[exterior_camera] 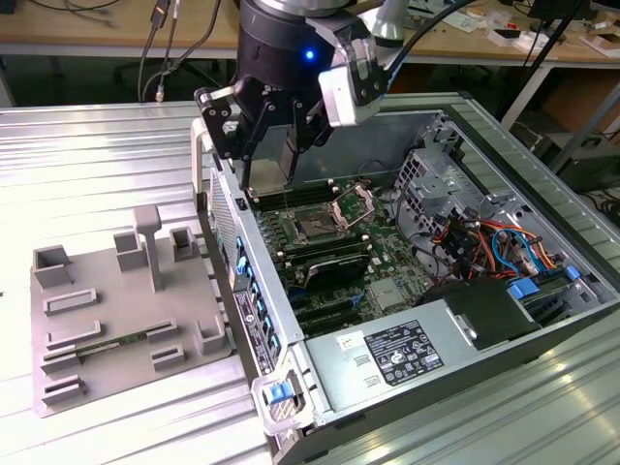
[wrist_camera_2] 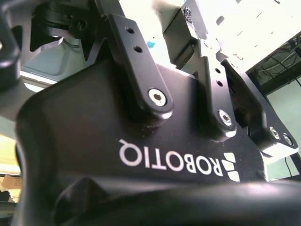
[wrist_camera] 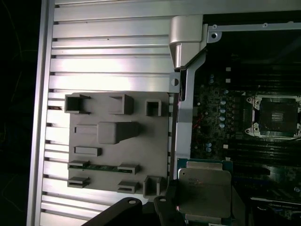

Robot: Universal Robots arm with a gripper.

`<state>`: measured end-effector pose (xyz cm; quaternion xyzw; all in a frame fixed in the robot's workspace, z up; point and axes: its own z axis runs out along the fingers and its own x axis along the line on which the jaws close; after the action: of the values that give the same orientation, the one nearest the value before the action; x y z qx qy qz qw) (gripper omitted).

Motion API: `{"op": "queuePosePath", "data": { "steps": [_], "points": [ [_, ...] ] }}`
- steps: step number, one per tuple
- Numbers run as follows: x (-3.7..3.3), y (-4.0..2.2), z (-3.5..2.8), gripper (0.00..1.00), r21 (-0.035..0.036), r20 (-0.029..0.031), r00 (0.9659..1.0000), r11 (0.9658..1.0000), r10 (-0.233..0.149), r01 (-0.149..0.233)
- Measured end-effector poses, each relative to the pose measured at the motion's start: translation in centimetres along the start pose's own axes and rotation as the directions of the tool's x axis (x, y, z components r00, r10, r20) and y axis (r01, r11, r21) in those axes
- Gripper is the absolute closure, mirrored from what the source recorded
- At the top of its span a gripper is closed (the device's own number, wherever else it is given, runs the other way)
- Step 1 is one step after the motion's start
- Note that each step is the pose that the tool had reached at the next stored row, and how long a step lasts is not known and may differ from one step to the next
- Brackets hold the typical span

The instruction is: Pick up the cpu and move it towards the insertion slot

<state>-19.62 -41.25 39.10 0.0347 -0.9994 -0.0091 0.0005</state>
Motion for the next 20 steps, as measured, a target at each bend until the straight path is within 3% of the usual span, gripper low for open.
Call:
{"op": "queuePosePath", "data": {
  "steps": [20],
  "points": [
    [-0.47, -0.04, 0.15, 0.47, -0.0001, 0.0000, 1.0000, 1.0000, 0.000, 0.000]
  ]
}}
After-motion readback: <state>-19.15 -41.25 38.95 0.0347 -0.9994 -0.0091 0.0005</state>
